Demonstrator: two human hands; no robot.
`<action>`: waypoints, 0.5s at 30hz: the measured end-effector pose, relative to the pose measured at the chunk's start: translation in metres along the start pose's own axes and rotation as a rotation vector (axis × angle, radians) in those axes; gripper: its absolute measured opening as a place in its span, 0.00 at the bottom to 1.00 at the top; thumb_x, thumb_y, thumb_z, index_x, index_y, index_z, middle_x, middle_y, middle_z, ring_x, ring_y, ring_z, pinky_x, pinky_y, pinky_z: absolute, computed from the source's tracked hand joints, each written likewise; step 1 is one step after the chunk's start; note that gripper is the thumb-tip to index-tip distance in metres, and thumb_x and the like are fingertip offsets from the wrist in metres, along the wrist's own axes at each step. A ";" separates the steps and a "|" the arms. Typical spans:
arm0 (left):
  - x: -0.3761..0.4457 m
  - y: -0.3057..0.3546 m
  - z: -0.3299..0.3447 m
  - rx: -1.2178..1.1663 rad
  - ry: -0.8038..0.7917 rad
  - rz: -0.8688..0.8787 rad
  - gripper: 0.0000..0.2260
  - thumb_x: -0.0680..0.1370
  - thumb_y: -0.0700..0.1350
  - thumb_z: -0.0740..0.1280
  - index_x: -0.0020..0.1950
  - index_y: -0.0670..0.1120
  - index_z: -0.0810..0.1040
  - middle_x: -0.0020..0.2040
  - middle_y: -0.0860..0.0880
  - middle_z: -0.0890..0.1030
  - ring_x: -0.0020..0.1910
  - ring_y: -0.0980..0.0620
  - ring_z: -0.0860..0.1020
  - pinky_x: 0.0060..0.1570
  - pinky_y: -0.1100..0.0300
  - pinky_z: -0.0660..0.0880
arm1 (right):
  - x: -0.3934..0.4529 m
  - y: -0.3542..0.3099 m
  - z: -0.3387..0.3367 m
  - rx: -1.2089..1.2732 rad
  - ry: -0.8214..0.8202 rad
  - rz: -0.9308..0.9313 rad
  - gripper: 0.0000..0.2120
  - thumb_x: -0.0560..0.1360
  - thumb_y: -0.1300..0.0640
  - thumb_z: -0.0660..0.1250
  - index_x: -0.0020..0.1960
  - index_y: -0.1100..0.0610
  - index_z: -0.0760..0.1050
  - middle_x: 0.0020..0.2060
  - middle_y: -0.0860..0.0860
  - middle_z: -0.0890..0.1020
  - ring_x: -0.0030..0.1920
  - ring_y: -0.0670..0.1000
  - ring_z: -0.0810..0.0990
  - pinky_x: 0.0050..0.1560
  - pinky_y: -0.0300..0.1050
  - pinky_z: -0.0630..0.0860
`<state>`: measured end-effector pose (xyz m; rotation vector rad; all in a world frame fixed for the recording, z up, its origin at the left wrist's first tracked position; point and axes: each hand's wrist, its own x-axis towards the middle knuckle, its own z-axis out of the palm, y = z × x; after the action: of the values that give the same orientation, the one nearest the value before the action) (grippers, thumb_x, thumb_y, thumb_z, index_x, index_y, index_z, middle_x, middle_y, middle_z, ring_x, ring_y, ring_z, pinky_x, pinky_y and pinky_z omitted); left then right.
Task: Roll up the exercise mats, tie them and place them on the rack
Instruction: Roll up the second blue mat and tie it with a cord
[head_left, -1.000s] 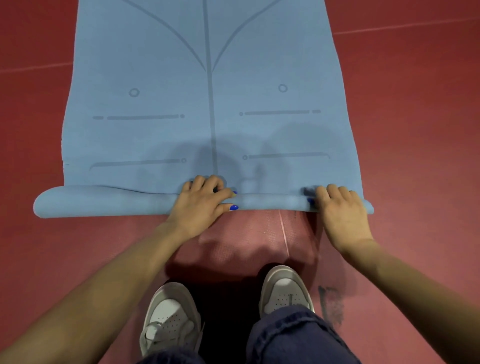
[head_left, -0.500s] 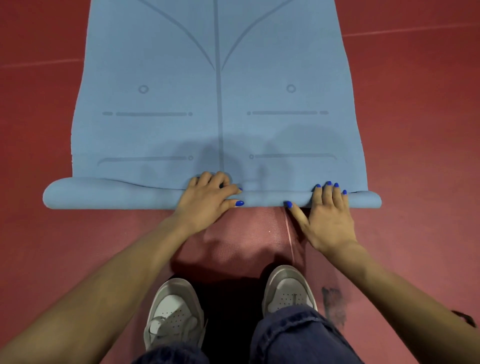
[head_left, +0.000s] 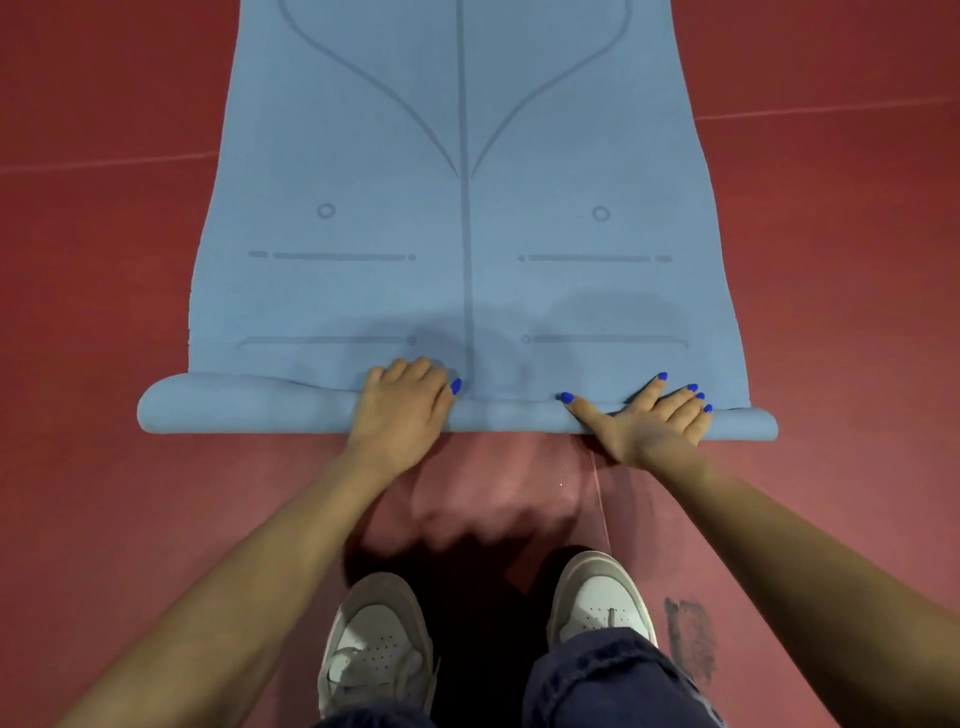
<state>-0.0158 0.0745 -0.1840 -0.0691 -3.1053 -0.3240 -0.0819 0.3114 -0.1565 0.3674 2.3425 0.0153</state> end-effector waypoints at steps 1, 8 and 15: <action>-0.005 -0.010 -0.003 0.084 0.019 -0.062 0.17 0.77 0.51 0.56 0.39 0.45 0.79 0.36 0.46 0.79 0.34 0.43 0.76 0.39 0.52 0.70 | 0.000 0.000 0.000 -0.011 0.002 0.001 0.64 0.59 0.17 0.46 0.77 0.61 0.35 0.74 0.66 0.39 0.75 0.63 0.37 0.73 0.58 0.34; -0.046 -0.042 -0.014 0.127 -0.150 -0.364 0.23 0.77 0.52 0.50 0.34 0.41 0.78 0.32 0.42 0.79 0.33 0.40 0.76 0.35 0.52 0.69 | -0.002 -0.002 -0.004 -0.062 -0.028 0.008 0.65 0.58 0.16 0.45 0.76 0.62 0.35 0.74 0.67 0.40 0.75 0.64 0.38 0.73 0.58 0.35; -0.033 -0.041 -0.011 -0.006 -0.074 -0.623 0.16 0.78 0.56 0.58 0.42 0.43 0.72 0.44 0.41 0.78 0.45 0.38 0.77 0.39 0.50 0.70 | -0.003 -0.003 -0.004 -0.053 -0.028 0.011 0.65 0.58 0.16 0.45 0.76 0.62 0.35 0.74 0.67 0.40 0.75 0.63 0.38 0.73 0.58 0.34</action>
<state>0.0152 0.0308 -0.1819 0.9132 -3.1114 -0.3380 -0.0829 0.3078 -0.1520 0.3517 2.3076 0.0771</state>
